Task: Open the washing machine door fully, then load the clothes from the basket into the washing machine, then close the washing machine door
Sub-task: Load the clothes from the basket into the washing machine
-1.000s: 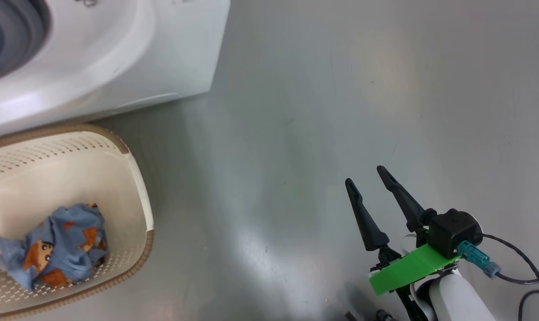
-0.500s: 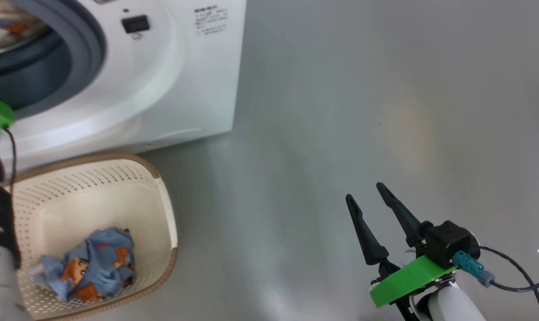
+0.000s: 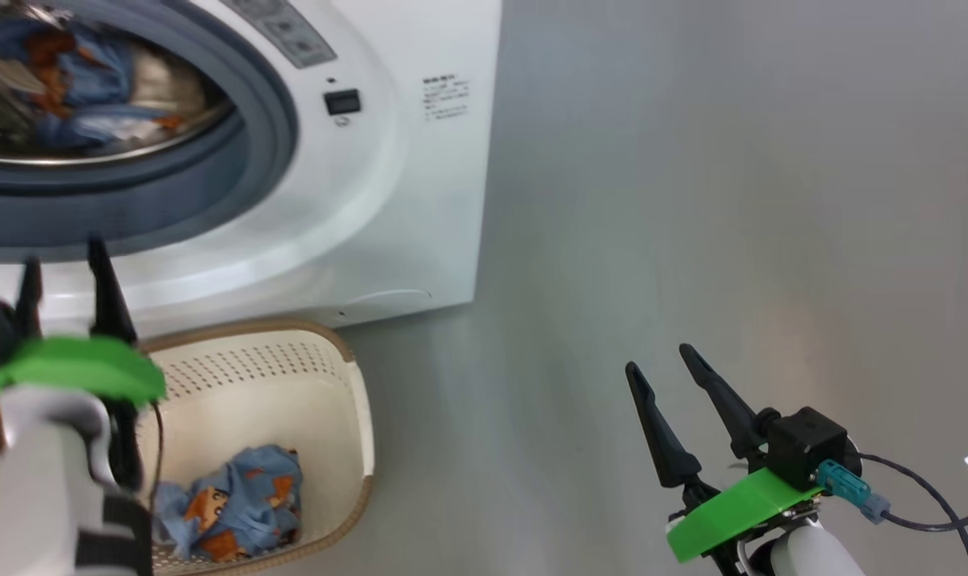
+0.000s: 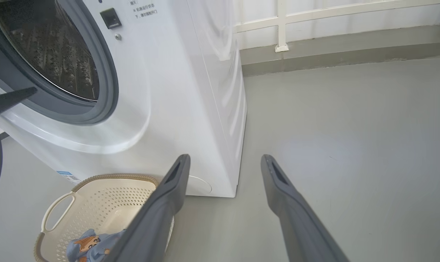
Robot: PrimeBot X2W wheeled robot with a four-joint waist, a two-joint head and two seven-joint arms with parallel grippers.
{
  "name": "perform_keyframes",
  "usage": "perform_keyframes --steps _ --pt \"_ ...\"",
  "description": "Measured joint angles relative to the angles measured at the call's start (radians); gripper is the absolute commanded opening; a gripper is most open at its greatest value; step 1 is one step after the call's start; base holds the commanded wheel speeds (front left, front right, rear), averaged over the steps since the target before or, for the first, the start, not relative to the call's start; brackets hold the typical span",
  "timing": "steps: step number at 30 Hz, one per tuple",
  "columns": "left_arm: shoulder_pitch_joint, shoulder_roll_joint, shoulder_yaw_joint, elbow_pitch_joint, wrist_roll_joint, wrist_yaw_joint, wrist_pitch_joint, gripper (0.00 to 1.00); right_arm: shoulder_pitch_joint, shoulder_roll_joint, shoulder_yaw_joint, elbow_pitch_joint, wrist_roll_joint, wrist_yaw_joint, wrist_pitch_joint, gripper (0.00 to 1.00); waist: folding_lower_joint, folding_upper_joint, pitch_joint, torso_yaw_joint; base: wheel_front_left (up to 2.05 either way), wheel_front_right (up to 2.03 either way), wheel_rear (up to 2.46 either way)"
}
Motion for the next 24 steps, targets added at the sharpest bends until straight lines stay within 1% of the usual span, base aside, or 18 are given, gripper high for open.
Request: perform_keyframes --steps 4,7,9,11,13,17,22,24 --pt "0.119 -0.017 0.001 -0.057 -0.037 -0.025 0.000 1.00 0.023 0.000 -0.012 0.006 0.000 0.000 0.000 1.00 0.0000 0.0000 -0.041 0.025 0.00 0.00 0.00" --pt "0.195 -0.022 -0.005 -0.115 -0.056 -0.034 0.000 1.00 0.034 0.000 -0.026 0.007 0.000 0.000 0.000 1.00 0.0000 0.0000 -0.071 0.043 0.00 0.00 0.00" --pt "0.248 -0.021 -0.024 -0.148 -0.084 -0.034 0.000 1.00 0.035 -0.001 -0.029 0.008 0.000 0.000 0.000 1.00 0.0001 0.0000 -0.092 0.053 0.00 0.00 0.00" --pt "0.306 -0.022 -0.066 -0.179 -0.119 -0.034 0.000 1.00 0.040 0.000 -0.029 0.009 0.000 0.000 0.000 1.00 0.0000 0.0000 -0.114 0.062 0.00 0.00 0.00" --pt "0.363 -0.022 -0.105 -0.211 -0.147 -0.023 0.000 1.00 0.058 0.000 -0.028 0.011 0.000 0.000 0.000 1.00 0.0000 0.0000 -0.136 0.071 0.00 0.00 0.00" --pt "0.459 -0.022 -0.161 -0.282 -0.184 0.013 0.001 1.00 0.090 0.000 -0.031 0.014 0.000 0.000 0.000 1.00 0.0000 0.0000 -0.179 0.087 0.00 0.00 0.00" --pt "0.554 -0.021 -0.194 -0.350 -0.201 0.055 0.001 1.00 0.098 0.000 -0.045 0.012 0.000 0.000 0.000 1.00 0.0000 0.0000 -0.222 0.104 0.00 0.00 0.00" --pt "0.586 -0.020 -0.199 -0.367 -0.202 0.063 0.001 1.00 0.108 0.000 -0.056 0.010 0.000 0.000 0.000 1.00 0.0000 -0.0001 -0.237 0.110 0.00 0.00 0.00"
